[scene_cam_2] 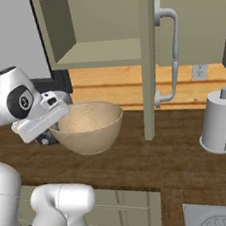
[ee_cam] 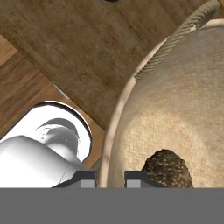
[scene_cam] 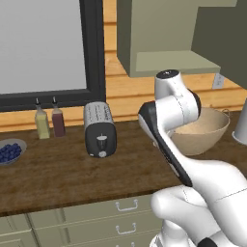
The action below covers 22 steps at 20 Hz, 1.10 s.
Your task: Open the cabinet, pick up the bread from the cabinet and place it in the basket. Then move the basket to the dining counter.
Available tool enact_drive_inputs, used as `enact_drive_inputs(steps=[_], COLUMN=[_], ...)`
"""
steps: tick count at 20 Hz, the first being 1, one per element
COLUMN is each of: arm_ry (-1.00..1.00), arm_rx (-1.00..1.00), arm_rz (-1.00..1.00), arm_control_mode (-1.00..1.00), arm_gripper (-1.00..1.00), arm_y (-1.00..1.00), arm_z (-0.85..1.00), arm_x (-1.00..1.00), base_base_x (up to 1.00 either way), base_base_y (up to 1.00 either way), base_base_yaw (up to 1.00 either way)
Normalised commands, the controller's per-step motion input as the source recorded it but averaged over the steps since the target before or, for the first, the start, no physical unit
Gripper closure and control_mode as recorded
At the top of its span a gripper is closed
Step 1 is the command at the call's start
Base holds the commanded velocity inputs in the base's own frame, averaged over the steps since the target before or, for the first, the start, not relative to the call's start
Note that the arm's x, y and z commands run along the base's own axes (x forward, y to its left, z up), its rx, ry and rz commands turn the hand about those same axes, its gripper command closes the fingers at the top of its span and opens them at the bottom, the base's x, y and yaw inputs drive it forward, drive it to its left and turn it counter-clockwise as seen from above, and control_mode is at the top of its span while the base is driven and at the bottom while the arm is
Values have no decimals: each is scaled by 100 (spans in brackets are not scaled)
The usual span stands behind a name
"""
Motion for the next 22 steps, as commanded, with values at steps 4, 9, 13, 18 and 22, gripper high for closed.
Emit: enact_drive_inputs(steps=[4,9,13,18,22], arm_ry=[-7,-3,0,0,0], arm_rx=[0,0,0,0,0], arm_rz=[0,0,0,0,0], arm_control_mode=[-100,-100,-100,-100,100], arm_gripper=[100,100,100,100,100], arm_y=[0,0,0,0,1], arm_z=[-1,-2,0,-2,0], arm_x=[-50,-20,0,0,-3], base_base_x=[0,0,0,0,-41], base_base_y=[0,0,0,0,29], base_base_yaw=[0,0,0,0,0])
